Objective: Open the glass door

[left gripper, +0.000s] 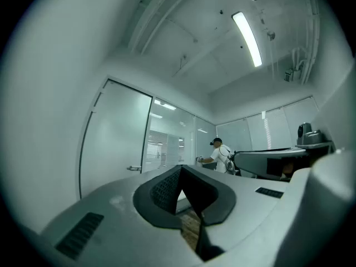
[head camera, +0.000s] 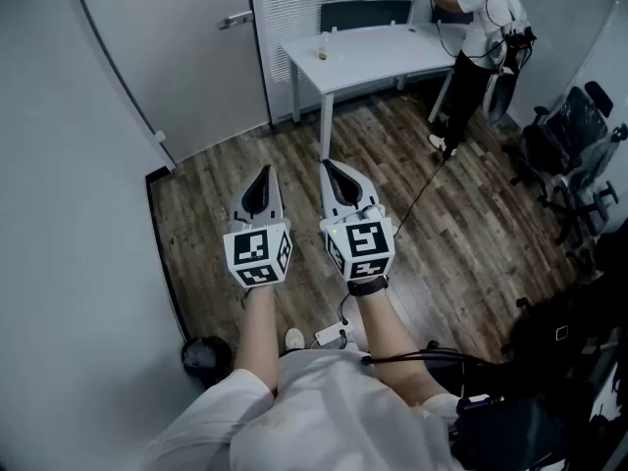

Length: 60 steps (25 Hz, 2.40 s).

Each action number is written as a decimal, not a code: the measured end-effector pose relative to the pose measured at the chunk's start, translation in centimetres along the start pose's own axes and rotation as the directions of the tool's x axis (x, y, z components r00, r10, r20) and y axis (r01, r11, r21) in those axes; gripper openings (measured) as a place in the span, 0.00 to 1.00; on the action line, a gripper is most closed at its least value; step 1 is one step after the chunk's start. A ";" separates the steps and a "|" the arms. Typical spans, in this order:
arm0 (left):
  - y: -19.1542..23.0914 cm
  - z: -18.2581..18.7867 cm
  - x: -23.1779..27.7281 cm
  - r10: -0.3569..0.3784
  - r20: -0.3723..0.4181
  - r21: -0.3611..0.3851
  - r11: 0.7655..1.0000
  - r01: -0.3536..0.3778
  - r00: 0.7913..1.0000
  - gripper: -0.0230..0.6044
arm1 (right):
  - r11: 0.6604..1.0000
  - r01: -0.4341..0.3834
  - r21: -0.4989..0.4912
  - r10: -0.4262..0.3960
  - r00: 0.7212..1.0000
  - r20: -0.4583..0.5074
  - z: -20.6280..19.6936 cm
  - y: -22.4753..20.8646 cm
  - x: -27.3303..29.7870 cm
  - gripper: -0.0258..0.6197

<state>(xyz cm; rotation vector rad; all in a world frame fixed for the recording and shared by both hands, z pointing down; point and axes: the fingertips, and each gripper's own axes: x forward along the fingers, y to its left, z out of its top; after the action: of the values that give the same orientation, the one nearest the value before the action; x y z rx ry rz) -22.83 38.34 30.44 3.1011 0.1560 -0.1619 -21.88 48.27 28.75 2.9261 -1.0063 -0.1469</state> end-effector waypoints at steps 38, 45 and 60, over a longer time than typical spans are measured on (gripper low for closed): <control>1.4 -0.2 0.4 0.007 0.024 -0.046 0.999 -0.005 1.000 0.04 | 0.994 -0.073 0.081 0.070 0.997 0.041 -0.4 1.9 0.5 0.04; 6.2 -1.5 -1.7 0.033 -0.006 -0.055 0.998 -0.033 0.999 0.04 | 0.990 -0.089 0.105 0.088 0.996 0.011 -1.9 6.2 2.8 0.04; 16.3 -2.4 -6.0 0.120 -0.007 -0.085 0.989 -0.120 0.993 0.04 | 0.995 -0.094 0.037 0.095 0.994 -0.051 -3.4 10.9 7.1 0.04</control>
<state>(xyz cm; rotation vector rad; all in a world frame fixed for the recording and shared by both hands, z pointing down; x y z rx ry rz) -26.84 21.66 33.89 3.0149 -0.0237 -0.1443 -22.62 35.35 32.40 2.8889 -1.1479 -0.0483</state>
